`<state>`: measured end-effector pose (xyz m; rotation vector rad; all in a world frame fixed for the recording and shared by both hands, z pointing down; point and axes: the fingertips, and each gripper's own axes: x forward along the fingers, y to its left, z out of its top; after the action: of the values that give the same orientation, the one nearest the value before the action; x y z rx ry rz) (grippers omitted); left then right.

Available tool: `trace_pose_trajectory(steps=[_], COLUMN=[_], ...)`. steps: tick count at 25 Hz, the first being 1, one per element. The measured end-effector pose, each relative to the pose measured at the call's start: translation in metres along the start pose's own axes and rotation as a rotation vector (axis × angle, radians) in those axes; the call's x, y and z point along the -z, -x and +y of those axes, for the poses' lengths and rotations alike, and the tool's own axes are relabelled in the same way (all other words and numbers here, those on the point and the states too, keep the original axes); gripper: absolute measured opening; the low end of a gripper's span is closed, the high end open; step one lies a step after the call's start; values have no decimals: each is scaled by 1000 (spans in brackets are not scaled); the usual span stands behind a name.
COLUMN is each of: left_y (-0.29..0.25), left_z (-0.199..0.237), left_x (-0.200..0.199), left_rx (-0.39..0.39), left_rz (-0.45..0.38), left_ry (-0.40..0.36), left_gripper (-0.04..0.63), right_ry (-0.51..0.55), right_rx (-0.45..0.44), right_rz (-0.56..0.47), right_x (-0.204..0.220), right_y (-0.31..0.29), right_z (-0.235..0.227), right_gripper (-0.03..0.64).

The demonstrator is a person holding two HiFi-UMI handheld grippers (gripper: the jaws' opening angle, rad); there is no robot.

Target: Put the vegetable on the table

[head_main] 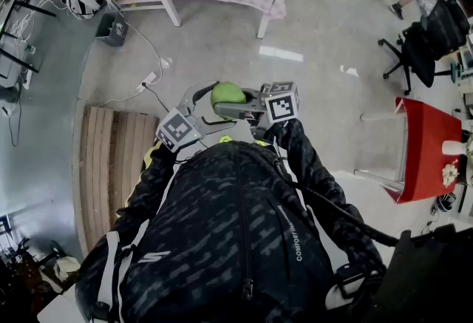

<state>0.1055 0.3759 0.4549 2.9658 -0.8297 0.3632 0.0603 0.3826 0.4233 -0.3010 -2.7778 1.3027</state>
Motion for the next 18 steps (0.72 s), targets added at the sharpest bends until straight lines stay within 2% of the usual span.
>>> trace_pose_trajectory(steps=[18], left_y=[9], left_z=[-6], left_x=[-4], left_rx=[-24], left_rz=[-10], left_ry=[23], left_gripper=[479], right_ry=[7], right_rx=[-3], right_rz=[14], right_x=[4], right_y=[-6], right_z=[7], right_gripper=[196])
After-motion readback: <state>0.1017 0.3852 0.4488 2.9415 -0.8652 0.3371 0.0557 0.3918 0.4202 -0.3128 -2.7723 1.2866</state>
